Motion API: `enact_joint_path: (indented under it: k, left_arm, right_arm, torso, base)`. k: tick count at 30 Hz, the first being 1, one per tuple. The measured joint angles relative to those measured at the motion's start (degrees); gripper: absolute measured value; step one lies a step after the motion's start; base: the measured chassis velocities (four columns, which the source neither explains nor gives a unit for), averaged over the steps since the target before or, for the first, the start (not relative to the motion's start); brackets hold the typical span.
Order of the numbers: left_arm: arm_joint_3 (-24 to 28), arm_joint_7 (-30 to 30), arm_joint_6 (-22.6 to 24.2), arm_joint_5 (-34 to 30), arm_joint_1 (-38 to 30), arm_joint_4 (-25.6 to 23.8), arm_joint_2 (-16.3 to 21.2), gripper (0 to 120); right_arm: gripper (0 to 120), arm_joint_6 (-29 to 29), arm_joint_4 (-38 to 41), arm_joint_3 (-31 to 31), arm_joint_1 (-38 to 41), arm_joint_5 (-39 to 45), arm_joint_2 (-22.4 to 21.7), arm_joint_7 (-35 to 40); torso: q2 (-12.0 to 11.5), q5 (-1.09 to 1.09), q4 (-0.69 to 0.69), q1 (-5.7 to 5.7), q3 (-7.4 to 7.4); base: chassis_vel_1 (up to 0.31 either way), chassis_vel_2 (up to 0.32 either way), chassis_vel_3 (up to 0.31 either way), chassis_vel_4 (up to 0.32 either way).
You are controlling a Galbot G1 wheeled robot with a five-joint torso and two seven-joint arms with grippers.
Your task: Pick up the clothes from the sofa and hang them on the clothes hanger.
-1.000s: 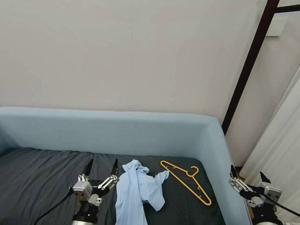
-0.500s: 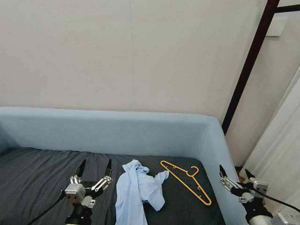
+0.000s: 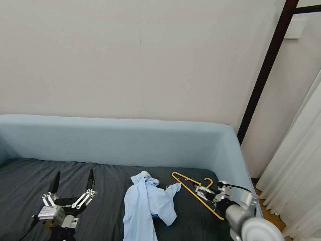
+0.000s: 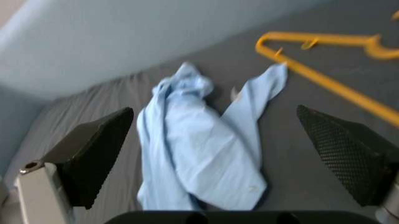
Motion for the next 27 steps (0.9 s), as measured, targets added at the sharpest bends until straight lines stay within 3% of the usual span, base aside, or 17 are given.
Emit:
enact_joint_path:
  k: [6, 8, 15, 22, 27]
  left_arm:
    - [0.56, 1.5, 0.0, 0.0, 1.22, -0.98, -0.87, 100]
    - [0.64, 2.92, -0.24, -0.08, 1.76, -1.87, -0.88, 100]
    - [0.72, 3.45, -0.52, -0.21, 2.11, -3.69, -0.83, 100]
    - [0.14, 3.56, -0.81, 0.66, 3.07, -5.59, -0.78, 100]
    - [-0.26, 3.5, -1.46, 1.38, 3.18, -5.28, -0.75, 100]
  right_arm:
    - [100, 0.03, -12.61, -6.48, 8.04, -1.58, 3.93, -7.11]
    - [100, 1.38, -20.24, -9.44, 12.49, -4.89, 5.9, -14.13]
    - [100, 2.82, -34.98, -12.54, 19.48, -12.59, 12.05, -25.51]
    - [100, 0.16, -44.22, -12.04, 21.97, -14.83, 17.72, -23.42]
    - [100, -2.71, -43.87, -10.3, 20.78, -10.87, 19.93, -20.54]
  torso:
    - [0.0, 0.03, -0.01, 0.0, 0.0]
    - [0.0, 0.01, 0.0, 0.0, 0.0]
    - [0.0, 0.01, 0.0, 0.0, 0.0]
    - [0.0, 0.01, -0.02, 0.0, 0.0]
    - [0.0, 0.02, -0.01, 0.0, -0.01]
  base:
    - [0.0, 0.0, 0.0, 0.0]
    - [0.0, 0.0, 0.0, 0.0]
    - [0.0, 0.0, 0.0, 0.0]
    - [0.0, 0.0, 0.0, 0.0]
    - [0.0, 0.0, 0.0, 0.0]
